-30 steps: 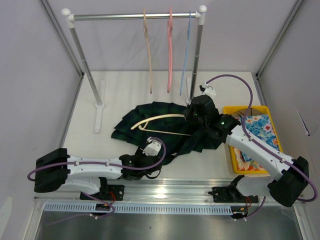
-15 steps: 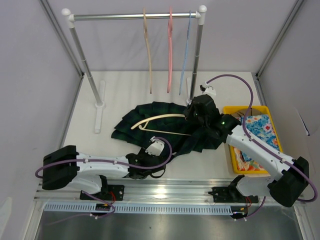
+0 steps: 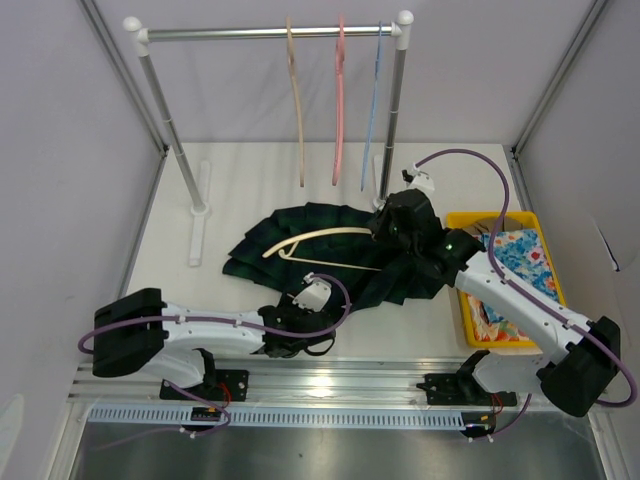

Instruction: Place the skirt on the hanger

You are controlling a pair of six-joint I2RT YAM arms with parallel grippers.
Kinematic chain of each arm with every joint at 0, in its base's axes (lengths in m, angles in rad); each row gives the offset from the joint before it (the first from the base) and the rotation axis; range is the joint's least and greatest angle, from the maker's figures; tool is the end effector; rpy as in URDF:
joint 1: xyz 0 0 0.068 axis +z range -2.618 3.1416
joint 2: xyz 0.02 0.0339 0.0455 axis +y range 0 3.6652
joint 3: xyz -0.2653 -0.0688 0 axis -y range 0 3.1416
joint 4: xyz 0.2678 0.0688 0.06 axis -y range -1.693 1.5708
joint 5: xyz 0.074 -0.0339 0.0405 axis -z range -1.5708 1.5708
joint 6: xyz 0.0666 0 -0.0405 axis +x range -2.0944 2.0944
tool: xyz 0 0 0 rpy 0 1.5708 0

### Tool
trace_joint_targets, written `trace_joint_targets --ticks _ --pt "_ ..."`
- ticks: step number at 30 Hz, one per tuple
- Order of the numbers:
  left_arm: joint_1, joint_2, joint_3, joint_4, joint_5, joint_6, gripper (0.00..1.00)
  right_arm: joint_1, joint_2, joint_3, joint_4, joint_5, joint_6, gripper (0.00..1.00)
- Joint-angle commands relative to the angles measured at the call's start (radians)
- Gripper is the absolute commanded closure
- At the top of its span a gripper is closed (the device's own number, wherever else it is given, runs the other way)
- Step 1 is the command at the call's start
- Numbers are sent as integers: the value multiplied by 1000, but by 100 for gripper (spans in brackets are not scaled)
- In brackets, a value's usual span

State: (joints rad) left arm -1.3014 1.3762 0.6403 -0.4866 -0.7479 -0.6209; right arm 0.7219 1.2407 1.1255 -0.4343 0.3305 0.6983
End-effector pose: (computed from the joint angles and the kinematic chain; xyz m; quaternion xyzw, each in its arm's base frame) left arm 0.1100 -0.2283 0.1231 0.2463 0.8854 0.0738 0.3873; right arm 0.2573 0.1977 0.3217 0.0702 0.8614 0.2055 0.4591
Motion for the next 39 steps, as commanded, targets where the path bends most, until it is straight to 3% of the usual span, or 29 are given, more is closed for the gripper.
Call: trace_joint_targets --ticks 1,15,28,31,36,39 --pt "-9 9 32 -15 1 -25 41 -10 -38 -6 22 12 -17 100" --pt "-13 66 56 -64 -16 -86 36 -13 -46 -18 28 2 -19 100" --pt "80 27 73 -38 -41 -33 67 -16 -60 -16 22 7 -26 100" --pt "91 23 75 -29 -38 -17 71 -18 -61 -15 20 8 -29 100" --pt "99 12 78 -24 -34 0 67 -18 -64 -13 12 18 -37 100" --pt "116 -12 68 -3 -12 13 75 -25 -72 -13 11 16 -40 100"
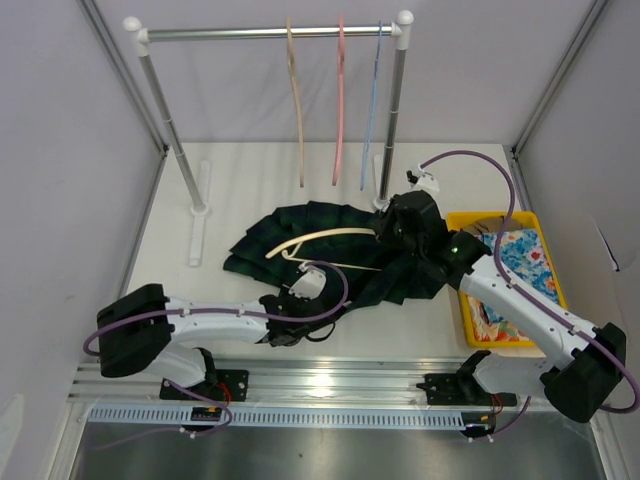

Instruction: Place the skirt on the hanger

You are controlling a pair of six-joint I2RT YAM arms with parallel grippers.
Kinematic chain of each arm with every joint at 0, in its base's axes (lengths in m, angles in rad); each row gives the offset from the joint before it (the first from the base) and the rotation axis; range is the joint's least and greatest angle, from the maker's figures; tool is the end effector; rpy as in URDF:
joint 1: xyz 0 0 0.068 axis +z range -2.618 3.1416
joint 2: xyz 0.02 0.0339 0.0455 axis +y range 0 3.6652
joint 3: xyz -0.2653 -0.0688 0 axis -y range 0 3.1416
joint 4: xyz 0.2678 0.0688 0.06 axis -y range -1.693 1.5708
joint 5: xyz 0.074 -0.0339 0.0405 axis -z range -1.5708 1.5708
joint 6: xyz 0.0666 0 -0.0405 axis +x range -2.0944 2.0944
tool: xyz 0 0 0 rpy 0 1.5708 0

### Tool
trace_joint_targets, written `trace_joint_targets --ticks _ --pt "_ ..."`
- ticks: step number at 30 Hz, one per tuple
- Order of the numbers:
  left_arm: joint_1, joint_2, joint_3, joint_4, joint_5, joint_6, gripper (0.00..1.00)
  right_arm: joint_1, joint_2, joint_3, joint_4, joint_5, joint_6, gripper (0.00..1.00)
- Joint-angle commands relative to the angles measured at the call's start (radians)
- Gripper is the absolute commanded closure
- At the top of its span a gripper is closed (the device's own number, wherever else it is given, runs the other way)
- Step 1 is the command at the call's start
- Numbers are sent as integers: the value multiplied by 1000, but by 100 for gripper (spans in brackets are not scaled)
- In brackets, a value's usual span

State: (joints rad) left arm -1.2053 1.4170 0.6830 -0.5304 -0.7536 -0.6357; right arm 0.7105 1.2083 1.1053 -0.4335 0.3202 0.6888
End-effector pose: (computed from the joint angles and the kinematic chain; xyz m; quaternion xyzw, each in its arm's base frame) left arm 0.1338 -0.2222 0.1240 0.2043 0.8977 0.1072 0.3753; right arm 0.2535 0.1905 0.3236 0.0695 0.8589 0.2083 0.4626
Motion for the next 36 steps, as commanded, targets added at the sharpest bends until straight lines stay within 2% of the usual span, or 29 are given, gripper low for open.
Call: trace_joint_targets --ticks 1,5,9,11,17,23,36 --pt "26 -61 21 52 5 33 77 -16 -41 8 9 26 -32 100" --pt "61 -118 -2 99 63 71 88 -19 -49 7 3 25 -35 100" --pt "105 -164 -20 142 126 99 92 -22 -56 -4 -1 26 -37 100" --pt "133 -193 -34 158 164 108 100 -25 -59 -12 1 26 -35 100" --pt "223 -283 -80 225 338 128 100 -39 -73 -22 1 25 -38 100" --pt "372 -394 -128 273 543 125 100 -77 -99 -44 12 16 -80 100" --pt "665 -389 -102 280 947 42 100 -105 -226 -222 139 -39 -167 100"
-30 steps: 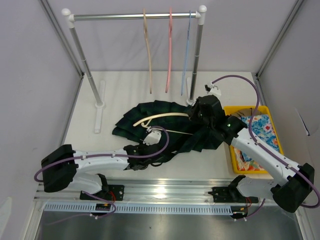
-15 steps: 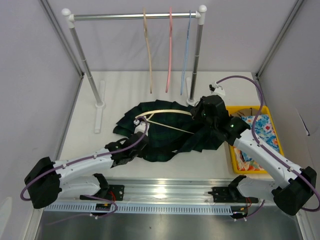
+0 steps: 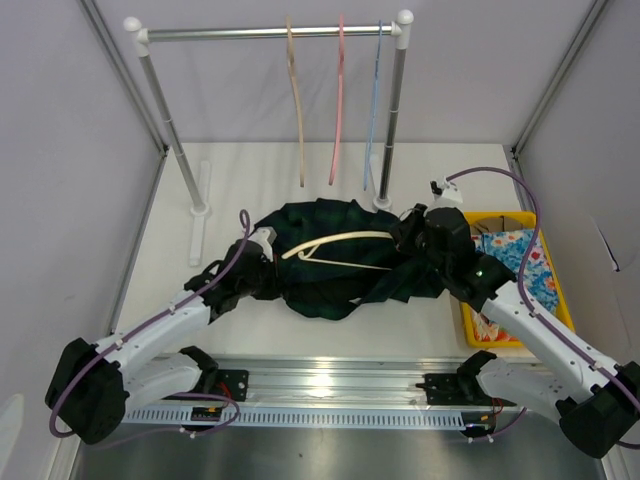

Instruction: Place the skirt on the hanger

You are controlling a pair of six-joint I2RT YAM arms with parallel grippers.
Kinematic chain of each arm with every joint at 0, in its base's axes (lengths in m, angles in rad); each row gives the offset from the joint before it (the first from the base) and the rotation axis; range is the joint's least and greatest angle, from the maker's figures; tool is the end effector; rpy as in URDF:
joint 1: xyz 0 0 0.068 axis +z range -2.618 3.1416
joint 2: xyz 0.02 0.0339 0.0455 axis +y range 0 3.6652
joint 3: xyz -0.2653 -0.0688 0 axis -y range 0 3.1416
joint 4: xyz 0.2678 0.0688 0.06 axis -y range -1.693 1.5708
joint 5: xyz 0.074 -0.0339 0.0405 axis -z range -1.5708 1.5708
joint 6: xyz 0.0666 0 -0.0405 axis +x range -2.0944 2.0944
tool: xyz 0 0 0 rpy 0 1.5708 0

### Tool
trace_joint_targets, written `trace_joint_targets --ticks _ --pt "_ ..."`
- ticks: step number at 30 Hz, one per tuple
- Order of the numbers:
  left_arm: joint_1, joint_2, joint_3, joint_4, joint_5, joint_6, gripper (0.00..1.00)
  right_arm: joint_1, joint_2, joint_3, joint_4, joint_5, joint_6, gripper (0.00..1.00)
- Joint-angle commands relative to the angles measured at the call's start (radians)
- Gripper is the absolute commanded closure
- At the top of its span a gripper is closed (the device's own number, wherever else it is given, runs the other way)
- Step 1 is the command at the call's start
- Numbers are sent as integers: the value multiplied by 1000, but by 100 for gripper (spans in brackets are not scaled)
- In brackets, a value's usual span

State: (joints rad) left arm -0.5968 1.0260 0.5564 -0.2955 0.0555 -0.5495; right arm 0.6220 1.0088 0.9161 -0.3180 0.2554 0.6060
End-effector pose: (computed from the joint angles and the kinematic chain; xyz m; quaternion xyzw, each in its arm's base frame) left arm 0.2046 -0.1435 0.1754 0.0326 0.9191 -0.2340 0.3154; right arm 0.2355 0.1482 0.3177 0.0632 0.8302 0.2261 0.5057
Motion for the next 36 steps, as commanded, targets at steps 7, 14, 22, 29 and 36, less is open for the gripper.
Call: trace_joint_targets --ticks 7,14,22,29,36 --pt "183 9 73 33 289 -81 100 -18 -35 -91 62 13 -138 100" --pt "226 13 128 22 345 -110 100 -15 -24 -131 103 8 -167 100" --pt "252 -3 175 9 380 -130 100 -15 -13 -163 137 67 -222 100" --pt "308 -26 191 -25 406 -127 100 -11 -13 -200 195 100 -276 100" --pt "348 -47 197 -34 432 -138 100 10 -13 -236 221 150 -316 100"
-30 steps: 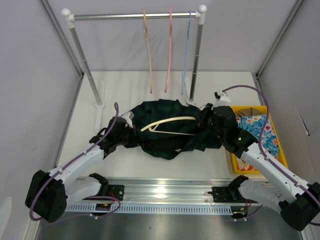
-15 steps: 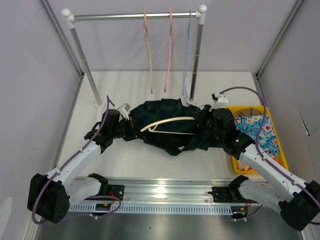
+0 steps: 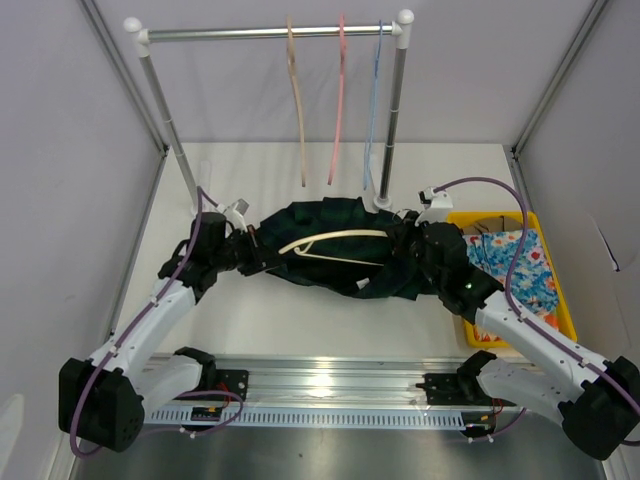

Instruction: Place the skirt on the hanger

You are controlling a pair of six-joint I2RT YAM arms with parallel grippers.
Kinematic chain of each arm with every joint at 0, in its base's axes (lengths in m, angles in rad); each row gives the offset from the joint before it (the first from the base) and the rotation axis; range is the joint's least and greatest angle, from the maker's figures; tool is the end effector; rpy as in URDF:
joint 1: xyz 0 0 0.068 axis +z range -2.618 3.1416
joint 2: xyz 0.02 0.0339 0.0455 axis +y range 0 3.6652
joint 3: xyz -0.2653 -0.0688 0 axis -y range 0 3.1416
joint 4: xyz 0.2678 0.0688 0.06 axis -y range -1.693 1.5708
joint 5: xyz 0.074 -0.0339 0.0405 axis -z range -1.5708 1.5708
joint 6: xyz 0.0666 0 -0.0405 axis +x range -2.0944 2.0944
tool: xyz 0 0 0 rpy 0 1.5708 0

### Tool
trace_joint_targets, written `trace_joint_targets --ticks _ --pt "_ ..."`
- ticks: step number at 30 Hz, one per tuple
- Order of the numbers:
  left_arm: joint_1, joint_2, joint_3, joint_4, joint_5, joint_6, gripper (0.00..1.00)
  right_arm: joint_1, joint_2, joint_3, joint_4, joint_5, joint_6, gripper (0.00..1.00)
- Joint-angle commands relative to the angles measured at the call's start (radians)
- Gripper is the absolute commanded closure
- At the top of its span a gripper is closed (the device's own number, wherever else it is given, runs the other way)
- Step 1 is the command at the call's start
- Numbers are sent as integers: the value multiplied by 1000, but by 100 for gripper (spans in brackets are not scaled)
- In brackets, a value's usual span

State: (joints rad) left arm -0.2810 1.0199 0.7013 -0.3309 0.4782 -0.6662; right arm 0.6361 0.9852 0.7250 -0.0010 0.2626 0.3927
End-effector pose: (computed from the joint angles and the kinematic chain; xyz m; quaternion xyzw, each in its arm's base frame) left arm 0.2416 -0.1016 0.2321 -0.0633 0.8743 -0.3858 0.2876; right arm 0.2365 0.1532 0.2880 -0.0163 0.7902 0.2067 0.5767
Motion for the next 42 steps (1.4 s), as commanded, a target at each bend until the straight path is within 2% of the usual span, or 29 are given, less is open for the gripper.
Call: trace_joint_targets --ticks 1,20,42 --pt "37 -44 52 -2 10 -19 100 -1 9 -47 -93 153 -110 100" --pt "92 -75 164 -89 -87 -13 100 30 0 -108 -76 239 -135 100" --pt "94 -50 337 -237 -208 91 100 97 66 -139 -34 371 -150 100"
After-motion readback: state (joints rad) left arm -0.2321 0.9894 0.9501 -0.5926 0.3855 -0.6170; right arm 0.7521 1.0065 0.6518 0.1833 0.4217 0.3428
